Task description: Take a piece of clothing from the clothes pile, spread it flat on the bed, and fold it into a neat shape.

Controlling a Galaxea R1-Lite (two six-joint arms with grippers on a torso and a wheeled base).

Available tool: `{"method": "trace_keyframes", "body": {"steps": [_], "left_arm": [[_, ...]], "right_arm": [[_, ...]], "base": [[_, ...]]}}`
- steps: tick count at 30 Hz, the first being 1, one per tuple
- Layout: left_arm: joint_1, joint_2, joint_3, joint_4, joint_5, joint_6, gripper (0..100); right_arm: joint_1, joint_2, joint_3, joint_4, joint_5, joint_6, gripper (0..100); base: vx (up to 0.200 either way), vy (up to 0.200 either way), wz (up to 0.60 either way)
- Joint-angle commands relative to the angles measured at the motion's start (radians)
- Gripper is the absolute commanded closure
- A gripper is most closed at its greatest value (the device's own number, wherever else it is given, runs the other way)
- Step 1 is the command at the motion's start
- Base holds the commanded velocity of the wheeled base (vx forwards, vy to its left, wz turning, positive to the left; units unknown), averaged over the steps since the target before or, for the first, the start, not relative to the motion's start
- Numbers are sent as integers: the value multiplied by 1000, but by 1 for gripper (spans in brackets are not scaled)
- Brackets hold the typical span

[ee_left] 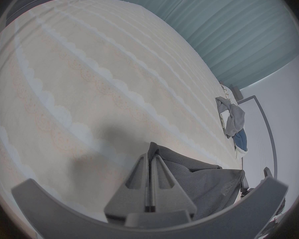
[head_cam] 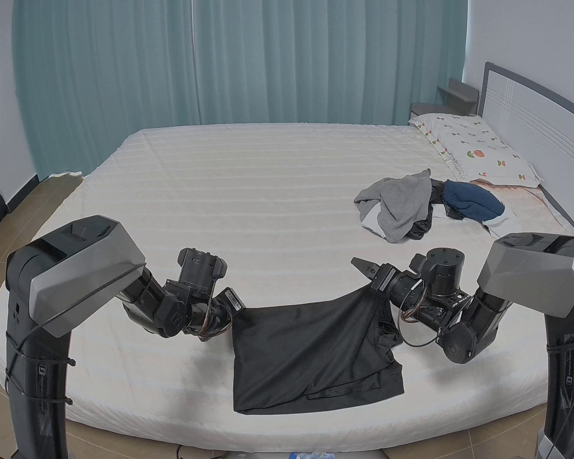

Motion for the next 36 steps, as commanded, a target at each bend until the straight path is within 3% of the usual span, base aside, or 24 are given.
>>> {"method": "trace_keyframes", "body": {"steps": [1, 7, 11, 16, 19, 21, 22, 25, 29, 36], "left_arm": [[0, 1, 1, -1, 0, -1, 100], [0, 1, 1, -1, 0, -1, 100], [0, 1, 1, -1, -1, -1, 100], [0, 1, 1, -1, 0, -1, 100], [0, 1, 0, -1, -1, -1, 100], [0, 1, 0, -1, 0, -1, 100], [0, 1, 0, -1, 0, -1, 100], [5, 1, 0, -1, -1, -4, 100], [5, 1, 0, -2, 0, -1, 100], [3, 1, -2, -1, 0, -1, 100]], "right_arm": [[-40, -11, 11, 0, 11, -4, 0], [-59, -19, 76, 0, 107, -10, 0], [-83, -62, 154, 3, 268, -8, 0], [-119, -103, 222, 1, 372, -14, 0], [-148, -146, 297, 1, 482, -27, 0], [-151, -157, 334, 1, 519, -40, 0], [-151, -160, 369, 0, 544, -88, 0], [-151, -146, 409, 1, 561, -183, 0], [-140, -117, 439, 0, 594, -235, 0], [-114, -60, 438, 1, 594, -309, 0]], "base": [[0, 0, 0], [0, 0, 0], [0, 0, 0], [0, 0, 0], [0, 0, 0], [0, 0, 0], [0, 0, 0], [0, 0, 0], [0, 0, 0], [0, 0, 0]]}}
